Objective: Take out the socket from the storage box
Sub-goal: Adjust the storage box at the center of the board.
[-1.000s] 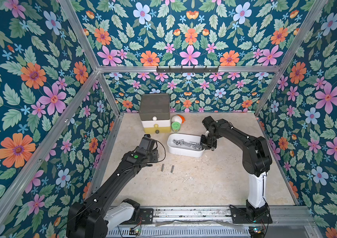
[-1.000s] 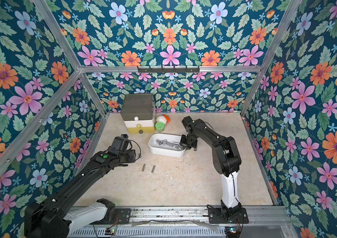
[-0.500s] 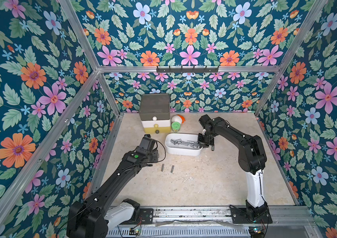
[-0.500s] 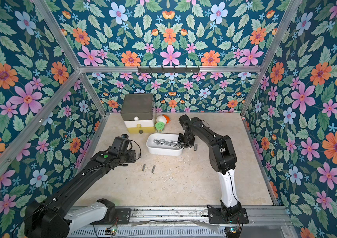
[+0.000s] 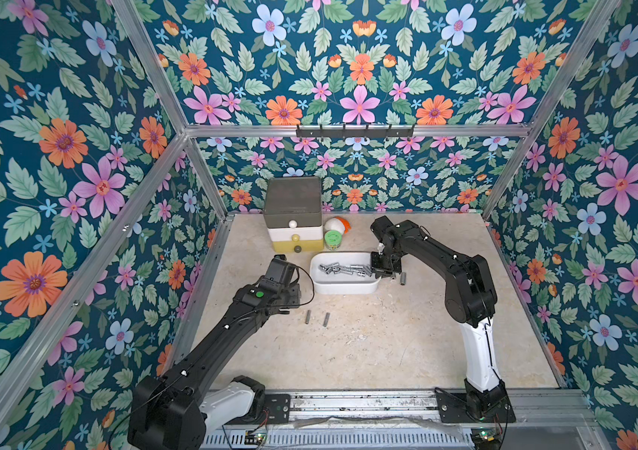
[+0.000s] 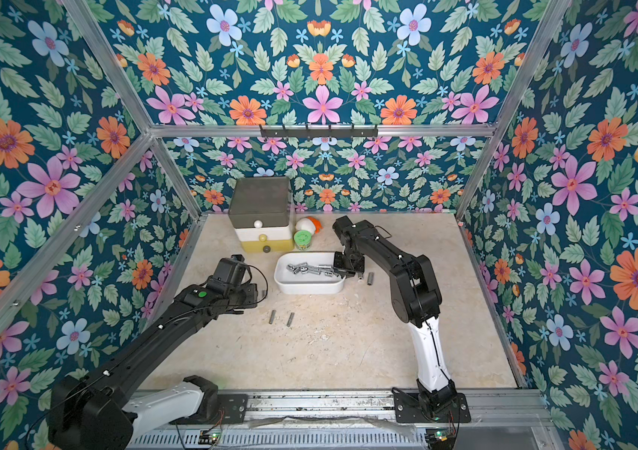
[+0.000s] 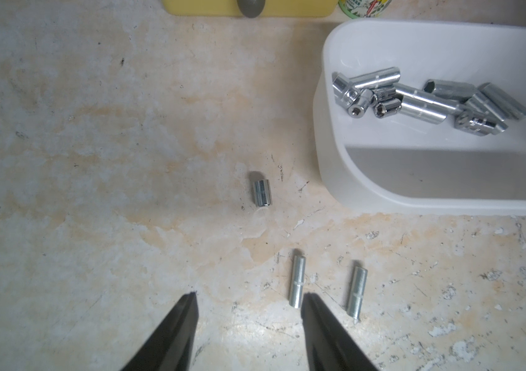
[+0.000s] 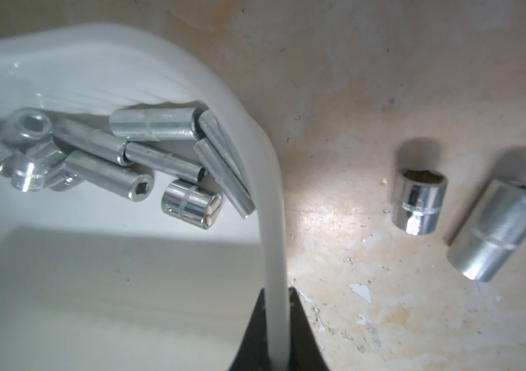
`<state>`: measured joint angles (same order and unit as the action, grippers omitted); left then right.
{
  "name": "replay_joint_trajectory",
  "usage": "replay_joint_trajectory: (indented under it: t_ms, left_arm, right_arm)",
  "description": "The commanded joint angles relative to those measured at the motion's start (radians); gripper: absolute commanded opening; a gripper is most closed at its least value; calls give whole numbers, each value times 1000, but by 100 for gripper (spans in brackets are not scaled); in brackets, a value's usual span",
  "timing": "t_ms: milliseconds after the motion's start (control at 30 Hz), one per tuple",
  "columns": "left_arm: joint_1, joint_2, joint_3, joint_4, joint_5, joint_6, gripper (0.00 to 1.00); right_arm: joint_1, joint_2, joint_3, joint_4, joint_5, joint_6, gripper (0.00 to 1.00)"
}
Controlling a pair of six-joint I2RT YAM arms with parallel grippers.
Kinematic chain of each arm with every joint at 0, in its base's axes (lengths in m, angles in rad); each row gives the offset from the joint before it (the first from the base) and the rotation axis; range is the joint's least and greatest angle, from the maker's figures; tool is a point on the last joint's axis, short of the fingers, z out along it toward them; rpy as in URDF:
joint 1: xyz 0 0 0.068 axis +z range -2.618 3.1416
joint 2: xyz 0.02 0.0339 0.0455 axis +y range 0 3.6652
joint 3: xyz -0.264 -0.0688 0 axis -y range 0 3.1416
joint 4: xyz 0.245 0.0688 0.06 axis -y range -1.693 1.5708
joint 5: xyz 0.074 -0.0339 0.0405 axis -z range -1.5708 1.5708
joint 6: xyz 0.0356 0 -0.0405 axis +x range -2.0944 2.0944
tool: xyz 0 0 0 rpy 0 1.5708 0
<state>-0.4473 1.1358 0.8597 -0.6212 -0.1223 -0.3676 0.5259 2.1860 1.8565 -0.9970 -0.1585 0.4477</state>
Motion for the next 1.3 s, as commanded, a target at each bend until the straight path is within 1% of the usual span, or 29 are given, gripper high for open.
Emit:
replay_joint_trajectory:
  t_ms: [0, 433, 533, 900, 1100, 1267]
  left_arm:
    - [-1, 3, 4, 2, -1, 9, 59]
    - [-1, 4, 2, 2, -1, 9, 59]
    - [0, 5, 2, 1, -4, 9, 59]
    - [-1, 6, 2, 0, -6, 8, 59]
    - [-1, 7, 2, 1, -6, 7, 59]
    - [-1, 5, 2, 2, -7, 7, 59]
  right_arm:
    - [0, 1, -14, 14, 23, -2, 1]
    - [0, -17, -85, 74, 24, 11, 7]
    - [0, -23, -95, 80, 18, 14, 12]
    - [7, -57, -109, 86, 22, 18, 20]
    - [6, -107, -108, 65, 75, -1, 27]
    - [9, -192, -115, 72, 117, -34, 30]
